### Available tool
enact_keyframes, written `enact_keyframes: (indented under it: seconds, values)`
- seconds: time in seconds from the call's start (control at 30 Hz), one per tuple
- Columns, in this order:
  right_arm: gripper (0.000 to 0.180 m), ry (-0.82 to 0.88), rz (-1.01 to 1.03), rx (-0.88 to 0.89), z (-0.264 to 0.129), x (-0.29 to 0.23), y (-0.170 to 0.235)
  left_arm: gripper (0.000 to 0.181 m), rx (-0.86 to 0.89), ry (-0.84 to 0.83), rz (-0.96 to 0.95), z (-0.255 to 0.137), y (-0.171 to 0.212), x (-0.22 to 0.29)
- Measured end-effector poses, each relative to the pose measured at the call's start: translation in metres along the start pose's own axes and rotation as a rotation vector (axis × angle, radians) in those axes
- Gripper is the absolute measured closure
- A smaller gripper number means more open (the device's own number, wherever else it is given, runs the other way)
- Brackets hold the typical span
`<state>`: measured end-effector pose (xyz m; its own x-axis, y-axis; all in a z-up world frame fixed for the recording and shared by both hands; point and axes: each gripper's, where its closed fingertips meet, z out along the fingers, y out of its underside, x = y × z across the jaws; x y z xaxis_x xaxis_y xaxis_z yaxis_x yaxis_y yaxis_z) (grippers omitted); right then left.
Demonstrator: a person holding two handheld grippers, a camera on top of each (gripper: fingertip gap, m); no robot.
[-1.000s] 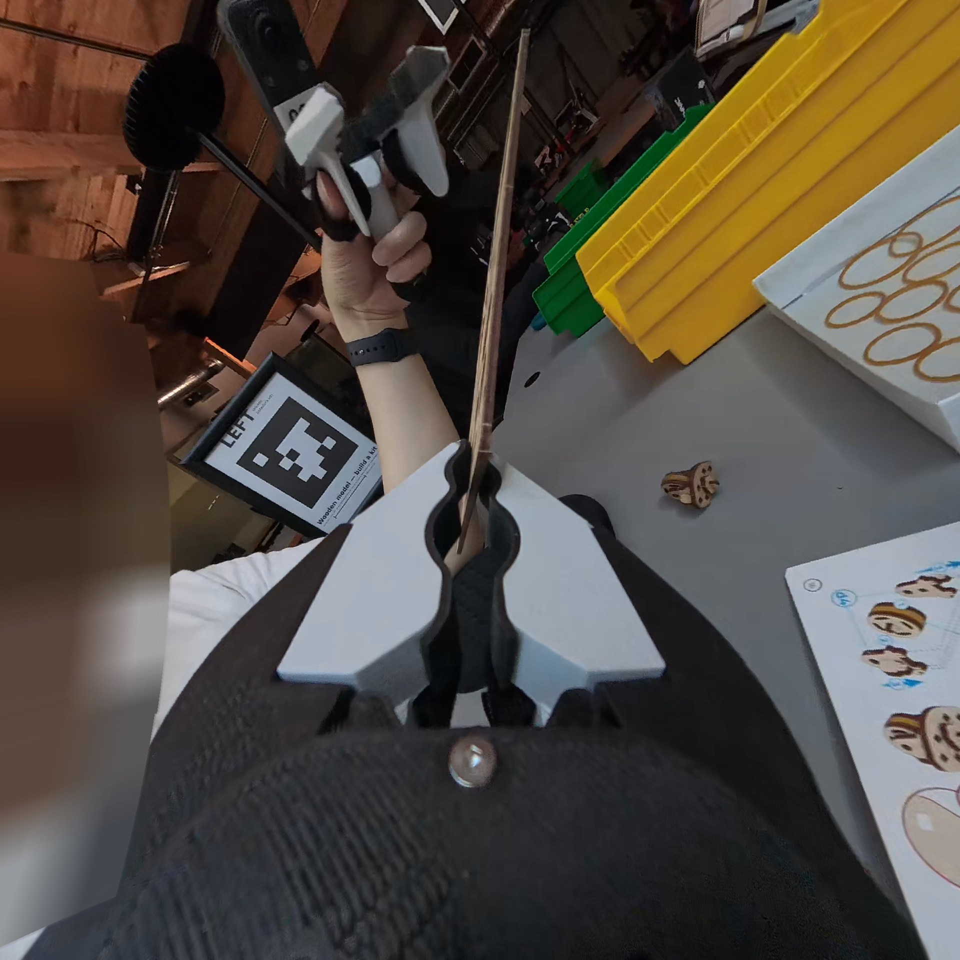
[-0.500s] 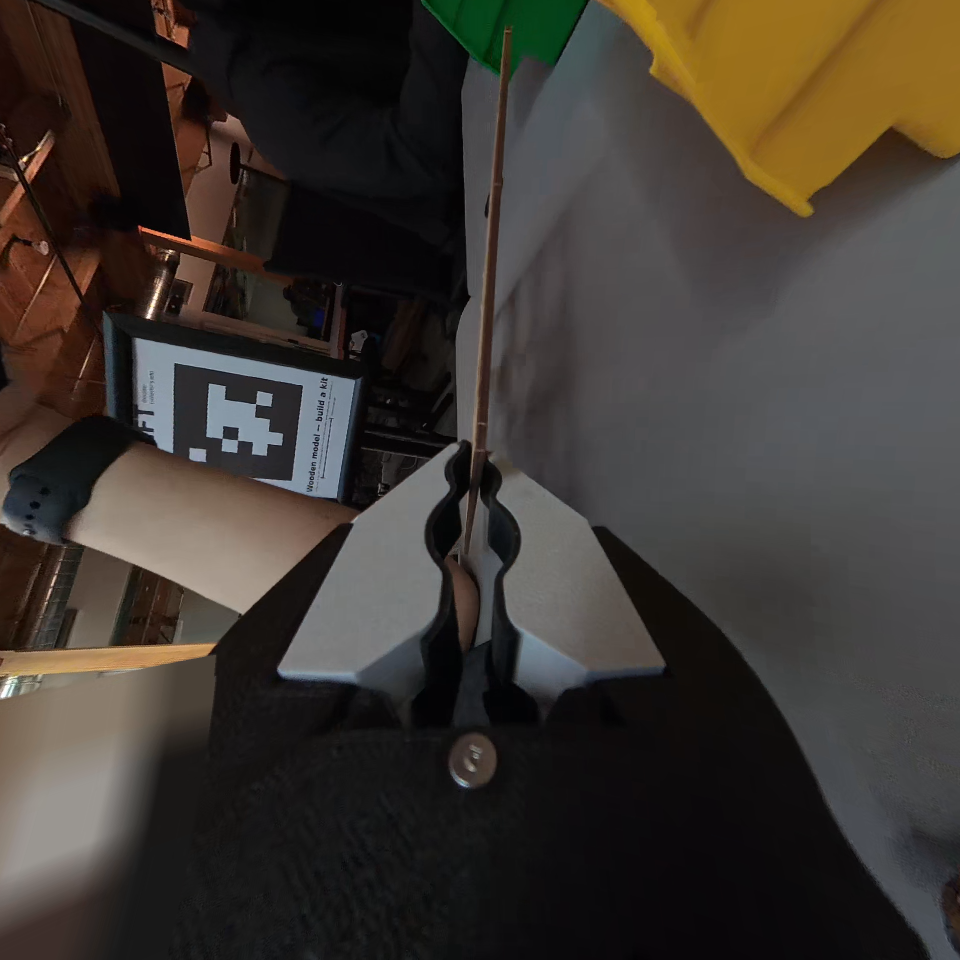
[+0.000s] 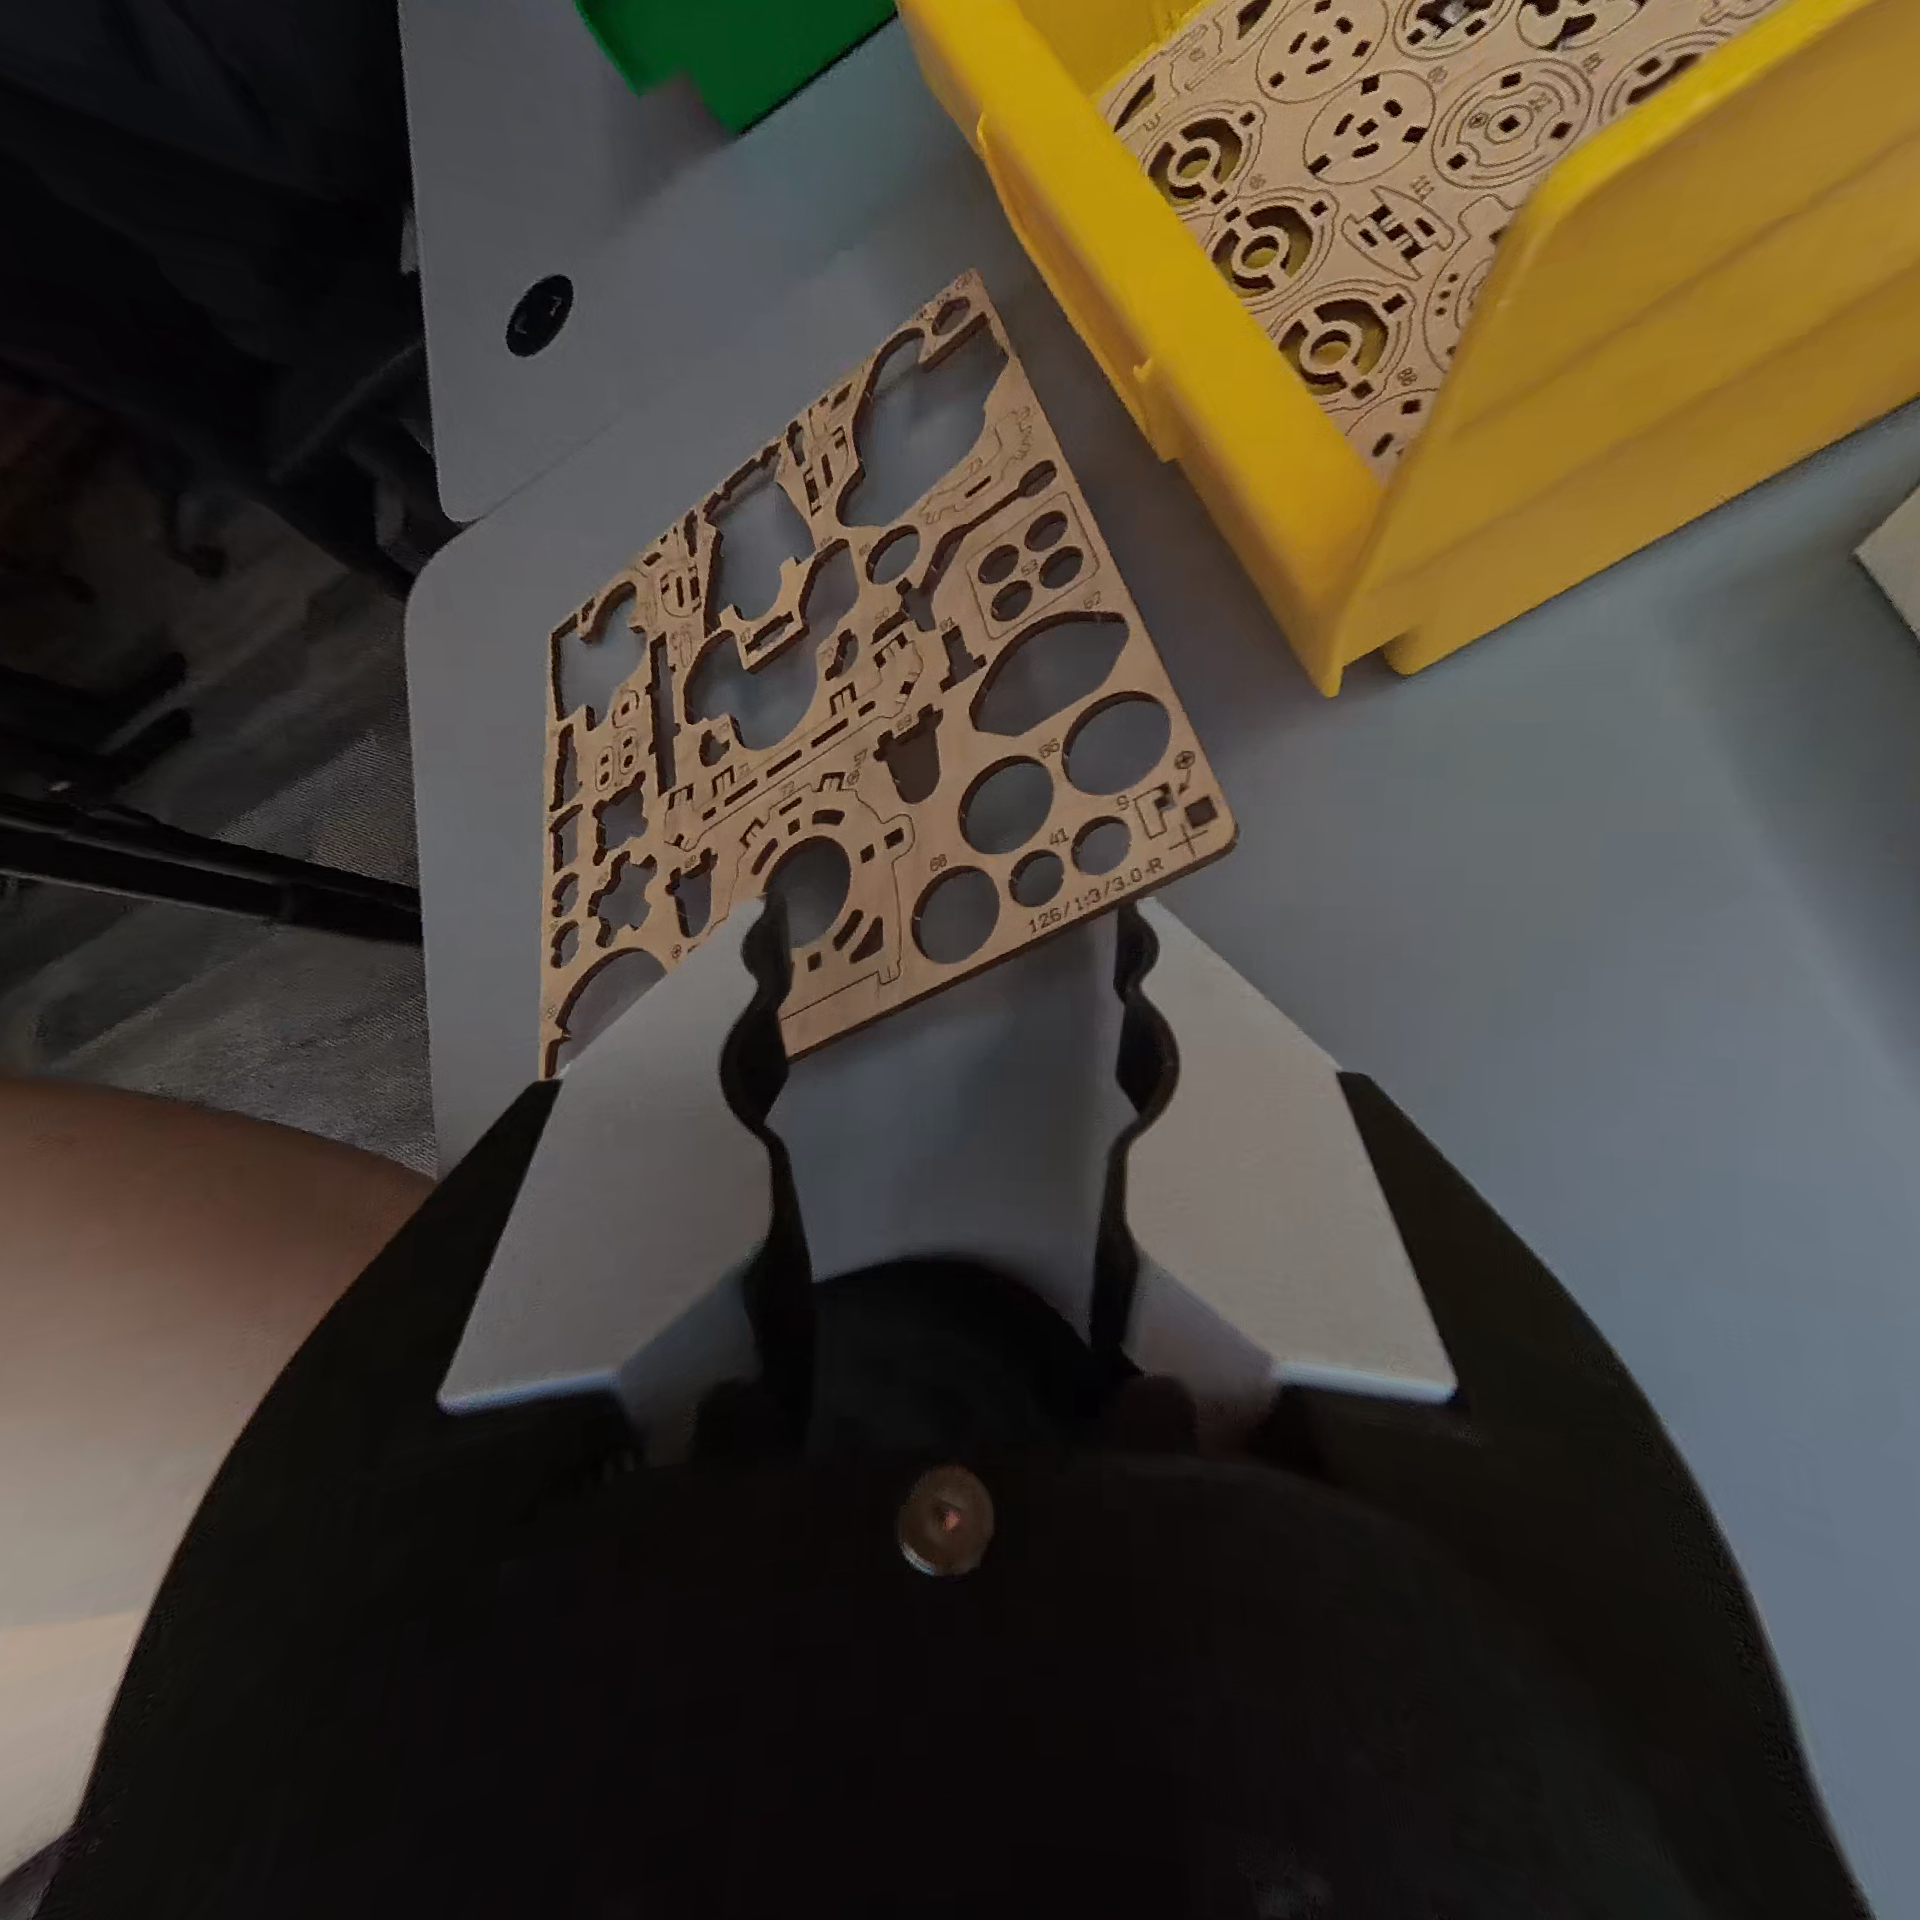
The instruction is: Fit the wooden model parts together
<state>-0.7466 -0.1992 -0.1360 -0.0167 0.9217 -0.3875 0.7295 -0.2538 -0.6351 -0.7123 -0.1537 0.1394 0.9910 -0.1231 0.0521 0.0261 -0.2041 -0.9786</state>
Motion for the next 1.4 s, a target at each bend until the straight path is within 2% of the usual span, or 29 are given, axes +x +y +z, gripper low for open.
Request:
enact_keyframes:
  seconds: [0.17, 0.27, 0.33, 0.4, 0.43, 0.5, 0.7, 0.87, 0.97, 1.07, 1.13, 1.23, 1.3, 1.4]
  values:
    - [0.104, 0.259, -0.258, -0.23, -0.036, 0.006, 0.034, 0.135, 0.025, -0.025, 0.043, -0.011, -0.006, 0.013]
    - [0.094, 0.477, -0.416, -0.505, -0.087, 0.007, 0.07, 0.135, 0.057, -0.062, 0.064, -0.023, -0.011, 0.016]
    - [0.095, 0.609, -0.492, -0.683, -0.128, 0.002, 0.095, 0.135, 0.067, -0.086, 0.067, -0.031, -0.012, 0.015]
    - [0.097, 0.667, -0.542, -0.882, -0.164, -0.009, 0.127, 0.134, 0.063, -0.112, 0.061, -0.039, -0.009, 0.01]
    - [0.103, 0.679, -0.568, -0.975, -0.179, -0.014, 0.141, 0.133, 0.06, -0.127, 0.056, -0.042, -0.008, 0.008]
    - [0.105, 0.655, -0.607, -1.133, -0.204, -0.022, 0.169, 0.132, 0.052, -0.155, 0.04, -0.048, -0.005, 0.001]
    - [0.098, 0.569, -0.606, -1.289, -0.223, -0.029, 0.202, 0.135, 0.062, -0.207, 0.018, -0.046, -0.008, -0.007]
    - [0.106, 0.534, -0.632, -1.235, -0.221, -0.029, 0.201, 0.132, -0.029, -0.19, 0.071, -0.026, 0.002, 0.006]
    - [0.104, 0.581, -0.524, -1.273, -0.238, -0.004, 0.217, 0.13, -0.053, -0.176, 0.083, -0.016, 0.004, 0.009]
    - [0.112, 0.516, -0.407, -1.222, -0.25, 0.029, 0.238, 0.131, -0.063, -0.168, 0.082, -0.01, 0.005, 0.01]
    - [0.116, 0.478, -0.275, -1.094, -0.26, 0.054, 0.247, 0.13, -0.084, -0.154, 0.091, -0.005, 0.007, 0.013]
    - [0.125, 0.324, -0.13, -0.818, -0.27, 0.07, 0.254, 0.131, -0.107, -0.107, 0.116, 0.005, 0.01, 0.025]
    - [0.125, 0.251, -0.201, -0.615, -0.269, 0.081, 0.246, 0.131, -0.129, -0.055, 0.136, 0.015, 0.013, 0.036]
    - [0.126, 0.109, -0.482, -0.245, -0.256, 0.074, 0.217, 0.134, -0.206, 0.075, 0.169, 0.039, 0.027, 0.064]
